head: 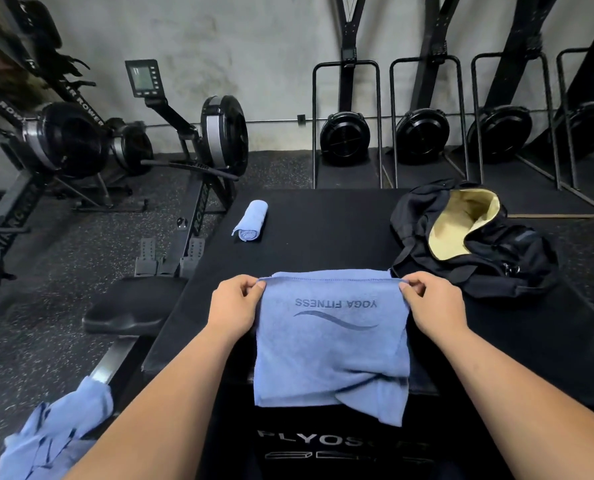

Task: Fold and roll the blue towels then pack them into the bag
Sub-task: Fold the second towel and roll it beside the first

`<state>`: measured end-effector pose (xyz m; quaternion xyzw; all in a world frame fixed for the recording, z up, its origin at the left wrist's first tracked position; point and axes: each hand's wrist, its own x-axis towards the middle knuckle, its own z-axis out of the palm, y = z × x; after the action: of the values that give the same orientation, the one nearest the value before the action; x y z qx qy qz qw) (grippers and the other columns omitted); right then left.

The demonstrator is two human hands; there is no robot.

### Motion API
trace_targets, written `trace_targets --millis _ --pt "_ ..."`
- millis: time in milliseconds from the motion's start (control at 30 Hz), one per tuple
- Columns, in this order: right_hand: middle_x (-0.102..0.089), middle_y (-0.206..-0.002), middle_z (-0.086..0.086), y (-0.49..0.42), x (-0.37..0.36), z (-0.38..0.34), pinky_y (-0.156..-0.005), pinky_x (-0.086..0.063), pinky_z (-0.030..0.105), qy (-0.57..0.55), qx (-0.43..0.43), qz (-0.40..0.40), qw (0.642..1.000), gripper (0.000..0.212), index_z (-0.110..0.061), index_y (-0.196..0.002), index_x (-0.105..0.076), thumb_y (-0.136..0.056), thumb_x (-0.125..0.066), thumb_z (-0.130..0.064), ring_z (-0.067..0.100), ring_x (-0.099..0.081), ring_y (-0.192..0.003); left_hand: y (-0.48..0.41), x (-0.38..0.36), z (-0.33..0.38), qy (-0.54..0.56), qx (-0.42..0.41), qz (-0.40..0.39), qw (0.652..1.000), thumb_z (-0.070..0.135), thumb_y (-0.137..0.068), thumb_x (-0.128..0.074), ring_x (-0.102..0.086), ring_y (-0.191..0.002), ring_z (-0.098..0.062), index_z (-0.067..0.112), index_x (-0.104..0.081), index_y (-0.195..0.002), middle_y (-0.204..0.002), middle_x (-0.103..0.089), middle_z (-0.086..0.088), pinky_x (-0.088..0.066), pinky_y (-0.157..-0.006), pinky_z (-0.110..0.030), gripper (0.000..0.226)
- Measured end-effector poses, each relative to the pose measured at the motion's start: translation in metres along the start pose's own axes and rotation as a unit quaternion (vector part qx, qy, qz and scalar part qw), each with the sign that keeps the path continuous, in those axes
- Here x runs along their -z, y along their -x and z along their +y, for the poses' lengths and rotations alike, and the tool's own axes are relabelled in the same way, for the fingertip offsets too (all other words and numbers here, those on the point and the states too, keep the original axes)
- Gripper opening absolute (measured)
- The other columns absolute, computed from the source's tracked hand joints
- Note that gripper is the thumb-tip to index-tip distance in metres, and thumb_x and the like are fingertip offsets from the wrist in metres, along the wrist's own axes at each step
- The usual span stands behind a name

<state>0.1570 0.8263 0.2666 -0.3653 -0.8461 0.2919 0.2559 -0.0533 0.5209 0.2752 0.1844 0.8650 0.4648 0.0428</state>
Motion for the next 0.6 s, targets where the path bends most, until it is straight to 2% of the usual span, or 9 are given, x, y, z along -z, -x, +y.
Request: trace_targets --millis 167,267,333,467,600 --pt "-0.068 -0.076 -0.014 -0.037 -0.016 0.008 -0.078 -0.050 0.037 0.020 -0.012 0.006 1.000 0.006 -0.031 -0.095 -0.077 -0.094 -0.072 -0.034 0.020 -0.064 -0.083 -0.037 -0.024 0.005 -0.044 0.010 0.011 0.999 0.033 -0.101 -0.065 -0.064 -0.080 -0.003 0.026 -0.074 -0.089 -0.082 -0.072 0.012 -0.041 -0.064 -0.018 0.017" --pt "-0.067 -0.076 -0.016 -0.057 -0.031 0.004 -0.076 -0.049 0.034 0.014 -0.007 0.006 1.000 0.005 -0.031 -0.095 -0.077 -0.093 -0.073 -0.032 0.017 -0.064 -0.081 -0.058 -0.038 0.001 -0.052 0.017 0.019 0.998 0.030 -0.102 -0.063 -0.066 -0.083 -0.008 0.026 -0.073 -0.093 -0.084 -0.072 0.013 -0.042 -0.064 -0.019 0.013" --pt "-0.066 -0.075 -0.017 -0.067 -0.041 0.003 -0.074 -0.047 0.033 0.016 -0.016 0.001 1.000 0.004 -0.030 -0.094 -0.078 -0.093 -0.073 -0.031 0.017 -0.064 -0.081 -0.069 -0.047 -0.003 -0.059 0.029 0.019 0.998 0.029 -0.101 -0.062 -0.067 -0.085 -0.012 0.027 -0.071 -0.095 -0.084 -0.071 0.014 -0.046 -0.068 -0.026 0.011" --pt "-0.066 -0.082 -0.014 -0.067 -0.064 0.010 -0.072 -0.049 0.036 0.044 -0.025 0.006 0.999 0.008 -0.034 -0.095 -0.075 -0.097 -0.067 -0.032 0.020 -0.063 -0.086 -0.072 -0.063 -0.021 -0.094 0.013 0.031 0.995 0.030 -0.101 -0.057 -0.066 -0.086 -0.015 0.032 -0.068 -0.098 -0.082 -0.069 0.015 -0.052 -0.086 -0.041 0.011" --pt "-0.063 -0.098 0.002 -0.064 -0.082 0.020 -0.083 -0.052 0.047 0.136 0.009 0.027 0.990 0.027 -0.026 -0.123 -0.072 -0.101 -0.059 -0.034 0.030 -0.057 -0.100 -0.072 -0.072 -0.034 -0.179 -0.048 0.032 0.982 0.035 -0.100 -0.054 -0.060 -0.099 -0.021 0.033 -0.068 -0.121 -0.105 -0.066 0.009 -0.043 -0.090 -0.040 0.025"
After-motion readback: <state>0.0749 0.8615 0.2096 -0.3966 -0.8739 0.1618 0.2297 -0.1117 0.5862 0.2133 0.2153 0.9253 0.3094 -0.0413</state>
